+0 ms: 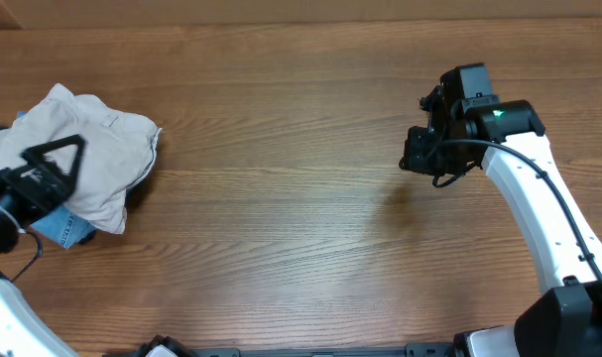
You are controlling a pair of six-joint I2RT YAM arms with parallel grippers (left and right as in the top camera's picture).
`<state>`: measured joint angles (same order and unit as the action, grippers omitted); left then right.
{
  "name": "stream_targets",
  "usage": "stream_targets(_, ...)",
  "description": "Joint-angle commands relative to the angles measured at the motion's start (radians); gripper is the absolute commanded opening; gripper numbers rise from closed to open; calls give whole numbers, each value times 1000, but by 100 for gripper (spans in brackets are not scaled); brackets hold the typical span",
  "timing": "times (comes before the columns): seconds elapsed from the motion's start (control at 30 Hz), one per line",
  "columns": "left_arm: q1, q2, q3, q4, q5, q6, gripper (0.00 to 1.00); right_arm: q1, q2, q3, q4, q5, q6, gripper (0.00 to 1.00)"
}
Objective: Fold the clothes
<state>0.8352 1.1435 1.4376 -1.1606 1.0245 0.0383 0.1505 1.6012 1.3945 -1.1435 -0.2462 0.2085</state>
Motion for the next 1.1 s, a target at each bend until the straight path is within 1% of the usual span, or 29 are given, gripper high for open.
stream_targets(0.0,-235,-76,179,-143,-371,259,100,0,-127,71,12,-21,-3,9)
stream_targets(0.03,-307,-80,208,-183,-425,280,100,1,-162,78,15,-21,-3,9)
stream_targets(0.07,-433,-83,247,-260,-491,325,100,1,-206,82,18,-22,-3,10)
stream_targets(0.1,-504,-86,257,-293,-521,332,100,1,-241,82,19,-27,-3,10)
stream_targets(0.13,-620,-97,259,-348,-558,332,100,1,-296,82,18,-45,-3,11)
stream_targets(0.17,-701,-107,259,-385,-594,319,100,1,-333,82,11,-55,-4,11)
stream_targets(0.2,-750,-117,259,-400,-627,293,100,1,-370,82,7,-63,-4,14)
stream_targets(0.27,-845,-156,259,-404,-796,163,100,1,-448,82,-5,-62,-4,28)
stream_targets(0.3,-882,-187,259,-406,-907,77,100,1,-489,82,-6,-62,-4,37)
stream_targets(0.33,-898,-213,259,-406,-985,-3,100,1,-522,82,-6,-62,-4,55)
stream_targets(0.37,-902,-236,259,-407,-1040,-66,100,0,-552,82,-6,-62,-4,100)
stream_targets(0.43,-901,-270,259,-410,-1065,-88,100,1,-601,82,-22,-62,-3,100)
stream_targets(0.5,-901,-267,259,-410,-1011,-100,100,1,-620,82,-54,-62,-3,100)
stream_targets(0.8,-901,-267,259,-410,-1006,-98,100,6,-584,78,-82,-62,-3,100)
stream_targets(0.9,-901,-267,259,-410,-1006,-98,100,6,-641,75,-82,-62,-3,100)
stream_targets(0.93,-901,-267,259,-410,-1006,-98,100,6,-689,63,-84,-58,-5,100)
stream_targets(0.97,-901,-267,259,-410,-1006,-98,100,6,-730,43,-72,-12,-8,100)
stream_targets(1.03,-901,-267,259,-410,-1006,-98,100,6,-803,-23,19,48,-13,100)
stream_targets(1.07,-901,-267,259,-410,-1006,-98,100,6,-866,-114,122,85,-59,100)
